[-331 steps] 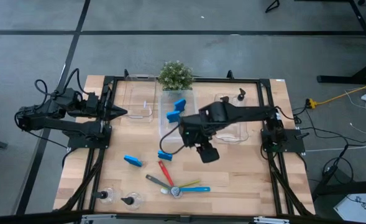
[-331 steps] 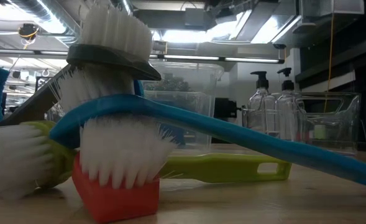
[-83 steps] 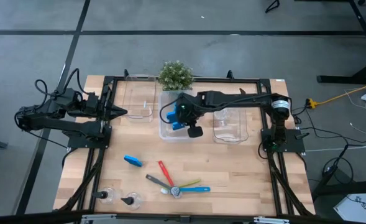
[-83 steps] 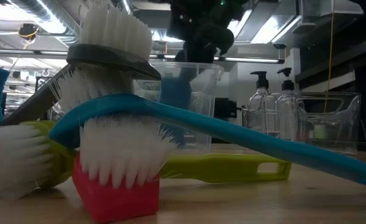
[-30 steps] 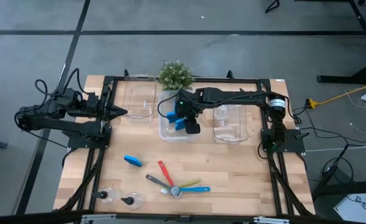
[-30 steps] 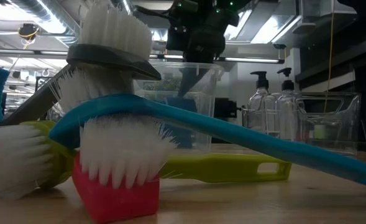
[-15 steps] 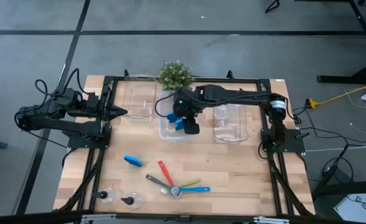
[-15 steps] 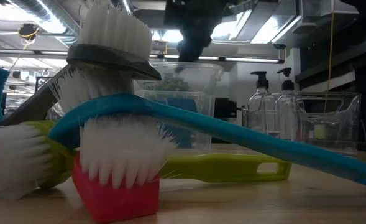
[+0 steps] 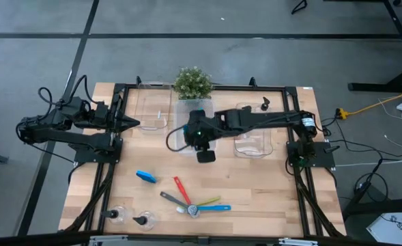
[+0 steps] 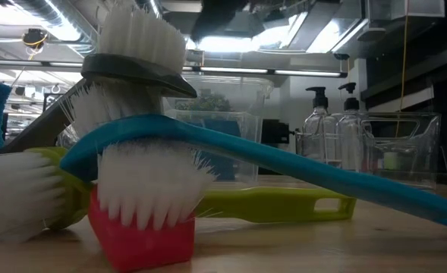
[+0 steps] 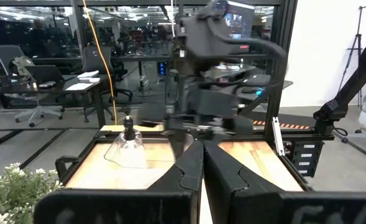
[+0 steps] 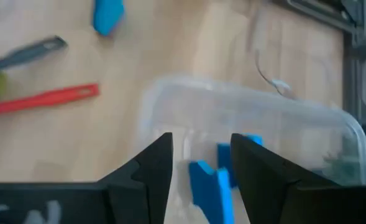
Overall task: Pick & Place Kitchen Sink Supplies
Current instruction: Put the blue sponge into the middle transparent bin
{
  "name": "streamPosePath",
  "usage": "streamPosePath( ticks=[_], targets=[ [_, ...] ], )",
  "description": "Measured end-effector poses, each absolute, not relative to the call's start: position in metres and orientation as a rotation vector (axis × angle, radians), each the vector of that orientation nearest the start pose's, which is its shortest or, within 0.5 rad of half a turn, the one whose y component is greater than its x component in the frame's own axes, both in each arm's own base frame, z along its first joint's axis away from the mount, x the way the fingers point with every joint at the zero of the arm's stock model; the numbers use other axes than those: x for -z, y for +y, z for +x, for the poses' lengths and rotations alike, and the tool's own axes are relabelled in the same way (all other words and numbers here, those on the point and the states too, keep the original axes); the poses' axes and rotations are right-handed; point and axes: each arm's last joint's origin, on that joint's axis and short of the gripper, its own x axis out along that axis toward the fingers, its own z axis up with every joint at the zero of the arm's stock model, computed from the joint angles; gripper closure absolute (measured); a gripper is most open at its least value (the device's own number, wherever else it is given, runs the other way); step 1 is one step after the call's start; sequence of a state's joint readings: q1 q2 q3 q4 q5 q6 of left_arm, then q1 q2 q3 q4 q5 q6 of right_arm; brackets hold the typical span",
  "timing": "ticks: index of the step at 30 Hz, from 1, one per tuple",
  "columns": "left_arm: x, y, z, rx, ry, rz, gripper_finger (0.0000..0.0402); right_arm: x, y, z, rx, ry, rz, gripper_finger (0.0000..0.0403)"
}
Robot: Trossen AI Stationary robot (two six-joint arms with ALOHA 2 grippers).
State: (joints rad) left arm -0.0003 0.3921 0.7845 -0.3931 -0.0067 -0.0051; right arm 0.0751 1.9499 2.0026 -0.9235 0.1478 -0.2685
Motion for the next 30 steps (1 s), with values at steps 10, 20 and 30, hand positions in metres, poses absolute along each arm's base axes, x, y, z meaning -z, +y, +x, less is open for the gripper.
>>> streamPosePath(
  ticks=[10,20,30],
  targets=[
    [-0.353,0.000,0.076,-0.006,0.001,-0.005,0.0395,-0.350,0.090,0.414,-0.136,0.819,-0.301,0.0244],
    [-0.353,0.000,0.076,-0.006,0.001,-0.005,0.0396,-0.351,0.136,0.403,-0.221,0.786,-0.298,0.0244],
    [-0.353,0.000,0.076,-0.006,0.001,-0.005,0.0396,-0.346,0.160,0.405,-0.184,0.699,-0.208,0.0244]
  ],
)
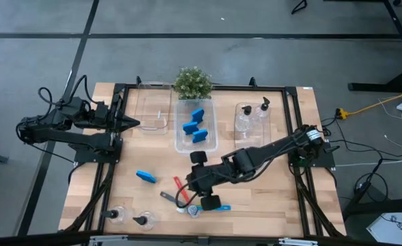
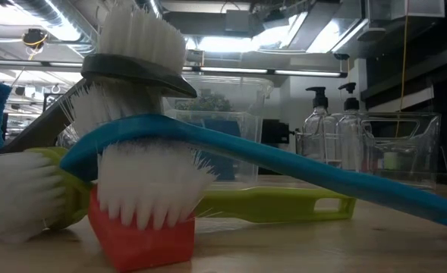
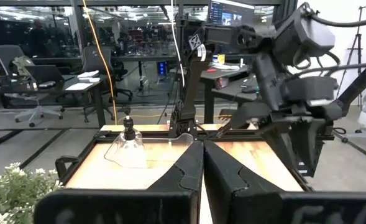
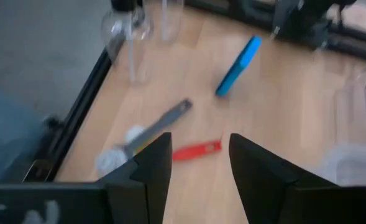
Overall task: Pick & Place Kitchen Sink Supplies
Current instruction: Put the blue sponge into the middle transparent bin
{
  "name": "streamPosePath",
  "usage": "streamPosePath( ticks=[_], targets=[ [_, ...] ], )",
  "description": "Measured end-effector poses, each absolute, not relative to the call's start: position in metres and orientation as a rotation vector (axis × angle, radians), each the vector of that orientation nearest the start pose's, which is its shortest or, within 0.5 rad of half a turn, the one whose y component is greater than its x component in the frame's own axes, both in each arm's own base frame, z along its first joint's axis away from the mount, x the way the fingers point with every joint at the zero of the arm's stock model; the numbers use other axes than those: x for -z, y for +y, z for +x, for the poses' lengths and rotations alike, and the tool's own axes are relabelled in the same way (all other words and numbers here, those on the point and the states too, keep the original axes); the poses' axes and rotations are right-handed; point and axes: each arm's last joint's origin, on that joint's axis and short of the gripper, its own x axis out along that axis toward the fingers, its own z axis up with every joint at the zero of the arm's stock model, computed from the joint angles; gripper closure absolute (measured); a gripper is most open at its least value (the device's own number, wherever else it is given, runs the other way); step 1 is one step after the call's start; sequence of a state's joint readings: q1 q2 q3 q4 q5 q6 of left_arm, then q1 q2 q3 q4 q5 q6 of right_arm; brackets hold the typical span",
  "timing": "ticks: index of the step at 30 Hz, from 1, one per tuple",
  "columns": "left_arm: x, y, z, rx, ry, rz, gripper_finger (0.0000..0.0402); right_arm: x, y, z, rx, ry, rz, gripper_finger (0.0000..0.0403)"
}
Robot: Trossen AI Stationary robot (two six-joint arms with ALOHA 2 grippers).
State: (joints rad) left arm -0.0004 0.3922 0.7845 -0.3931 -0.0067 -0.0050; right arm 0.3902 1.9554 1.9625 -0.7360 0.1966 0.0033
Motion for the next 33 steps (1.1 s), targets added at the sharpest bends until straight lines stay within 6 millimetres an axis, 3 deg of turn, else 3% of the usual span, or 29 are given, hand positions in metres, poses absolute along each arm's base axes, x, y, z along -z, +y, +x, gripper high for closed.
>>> streamPosePath(
  ticks=[12,20,33],
  targets=[
    [-0.353,0.000,0.076,-0.006,0.000,-0.005,0.0396,-0.294,0.173,0.430,-0.131,0.426,-0.089,0.0244],
    [-0.353,0.000,0.076,-0.006,0.000,-0.005,0.0395,-0.268,0.177,0.440,-0.016,0.421,-0.069,0.0244],
    [-0.354,0.000,0.076,-0.006,-0.004,-0.005,0.0395,-0.268,0.184,0.437,-0.157,0.441,-0.030,0.0244]
  ],
)
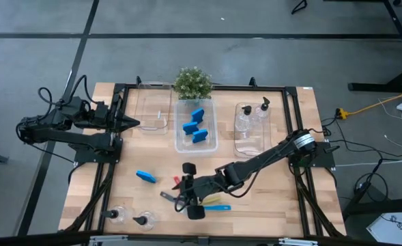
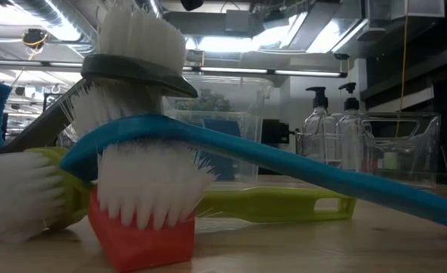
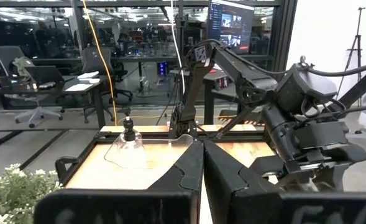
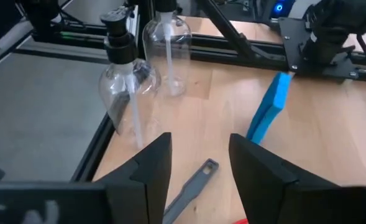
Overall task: Pick & Place Kitchen Sink Supplies
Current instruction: Put the blue sponge into the middle transparent bin
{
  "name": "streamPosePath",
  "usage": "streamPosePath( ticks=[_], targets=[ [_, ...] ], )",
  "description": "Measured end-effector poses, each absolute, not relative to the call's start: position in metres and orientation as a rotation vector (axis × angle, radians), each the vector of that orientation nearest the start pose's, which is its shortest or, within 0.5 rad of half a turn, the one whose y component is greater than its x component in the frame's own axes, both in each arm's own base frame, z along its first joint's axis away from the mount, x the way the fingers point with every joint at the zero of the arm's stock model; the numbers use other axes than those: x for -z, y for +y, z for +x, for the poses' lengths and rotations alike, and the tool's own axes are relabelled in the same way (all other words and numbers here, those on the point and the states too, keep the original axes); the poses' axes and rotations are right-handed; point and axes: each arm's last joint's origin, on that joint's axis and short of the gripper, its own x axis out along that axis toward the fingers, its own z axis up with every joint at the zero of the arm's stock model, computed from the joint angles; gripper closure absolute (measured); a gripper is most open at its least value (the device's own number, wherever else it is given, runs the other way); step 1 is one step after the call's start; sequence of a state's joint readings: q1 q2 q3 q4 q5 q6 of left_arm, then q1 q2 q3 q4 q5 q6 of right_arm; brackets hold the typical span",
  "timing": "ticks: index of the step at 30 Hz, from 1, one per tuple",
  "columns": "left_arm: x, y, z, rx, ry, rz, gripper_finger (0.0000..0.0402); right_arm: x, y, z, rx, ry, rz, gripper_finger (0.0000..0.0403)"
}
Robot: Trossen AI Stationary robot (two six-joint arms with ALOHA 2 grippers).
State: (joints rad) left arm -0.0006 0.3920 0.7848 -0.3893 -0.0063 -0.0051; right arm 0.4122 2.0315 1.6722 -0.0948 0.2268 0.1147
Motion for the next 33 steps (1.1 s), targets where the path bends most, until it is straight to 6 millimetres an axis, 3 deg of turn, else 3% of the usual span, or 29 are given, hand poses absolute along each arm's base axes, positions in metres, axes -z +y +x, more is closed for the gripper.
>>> streamPosePath(
  ticks=[5,20,28,33],
  targets=[
    [-0.354,0.000,0.076,-0.006,-0.003,-0.005,0.0395,-0.266,0.181,0.440,-0.044,0.417,-0.008,0.0244],
    [-0.351,-0.001,0.076,0.019,0.030,0.003,0.0396,-0.225,0.163,0.475,0.109,0.304,-0.053,0.0244],
    [-0.330,-0.006,0.076,0.213,0.261,-0.101,0.0396,-0.219,0.163,0.475,0.109,0.343,-0.078,0.0244],
    [-0.307,-0.009,0.076,0.206,0.545,-0.222,0.0395,-0.215,0.162,0.474,0.113,0.374,-0.075,0.0244]
  ],
)
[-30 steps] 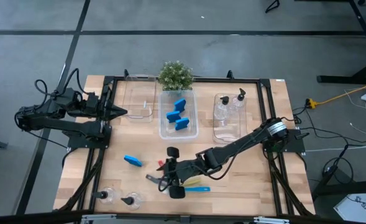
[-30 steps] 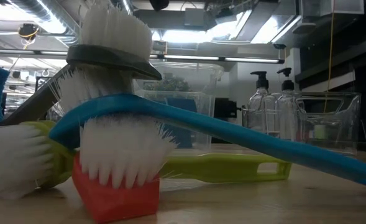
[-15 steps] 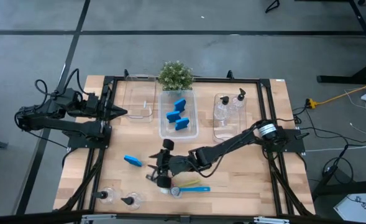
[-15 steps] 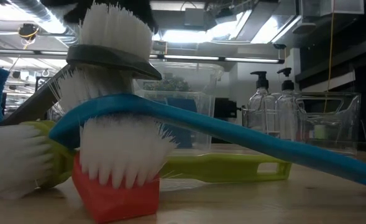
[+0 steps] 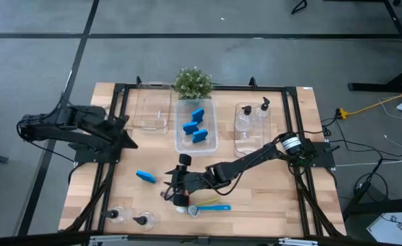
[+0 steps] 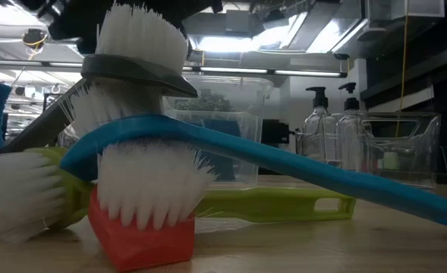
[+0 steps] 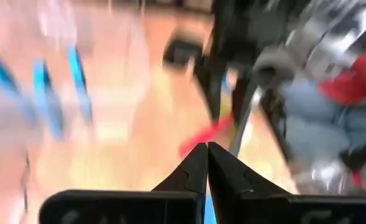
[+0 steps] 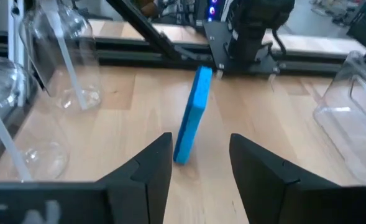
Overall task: Pick & Place Kitchen Sink Supplies
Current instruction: Put the blue sponge into the middle transparent bin
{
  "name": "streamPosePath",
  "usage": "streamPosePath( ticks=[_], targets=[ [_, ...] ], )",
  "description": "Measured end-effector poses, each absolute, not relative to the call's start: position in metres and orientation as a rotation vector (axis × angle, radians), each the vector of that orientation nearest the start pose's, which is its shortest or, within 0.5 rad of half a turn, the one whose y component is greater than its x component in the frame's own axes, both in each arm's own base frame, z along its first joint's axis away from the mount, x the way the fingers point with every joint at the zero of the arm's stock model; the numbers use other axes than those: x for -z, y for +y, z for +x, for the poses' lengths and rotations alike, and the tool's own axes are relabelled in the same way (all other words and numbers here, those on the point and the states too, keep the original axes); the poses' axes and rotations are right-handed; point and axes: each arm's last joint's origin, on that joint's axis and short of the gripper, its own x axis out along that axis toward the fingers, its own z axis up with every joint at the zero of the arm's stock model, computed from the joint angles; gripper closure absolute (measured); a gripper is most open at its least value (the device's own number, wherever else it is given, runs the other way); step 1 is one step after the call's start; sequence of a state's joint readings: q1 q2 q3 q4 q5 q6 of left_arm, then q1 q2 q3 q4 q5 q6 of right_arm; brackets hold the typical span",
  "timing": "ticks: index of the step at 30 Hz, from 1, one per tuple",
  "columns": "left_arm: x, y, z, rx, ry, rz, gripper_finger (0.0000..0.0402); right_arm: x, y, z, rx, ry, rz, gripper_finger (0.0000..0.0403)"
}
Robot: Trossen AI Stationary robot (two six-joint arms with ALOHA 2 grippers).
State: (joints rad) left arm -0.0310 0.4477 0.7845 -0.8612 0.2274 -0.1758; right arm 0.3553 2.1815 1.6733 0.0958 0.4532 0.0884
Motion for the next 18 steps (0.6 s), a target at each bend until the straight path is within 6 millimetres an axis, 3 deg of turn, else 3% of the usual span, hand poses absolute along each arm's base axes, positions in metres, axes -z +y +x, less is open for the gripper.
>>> streamPosePath(
  ticks=[6,18],
  targets=[
    [-0.284,-0.016,0.090,0.244,0.774,-0.241,0.0395,-0.213,0.162,0.473,0.120,0.398,-0.054,0.0244],
    [-0.263,-0.039,0.121,0.314,1.009,-0.164,0.0395,-0.211,0.161,0.472,0.122,0.424,-0.063,0.0244]
  ],
)
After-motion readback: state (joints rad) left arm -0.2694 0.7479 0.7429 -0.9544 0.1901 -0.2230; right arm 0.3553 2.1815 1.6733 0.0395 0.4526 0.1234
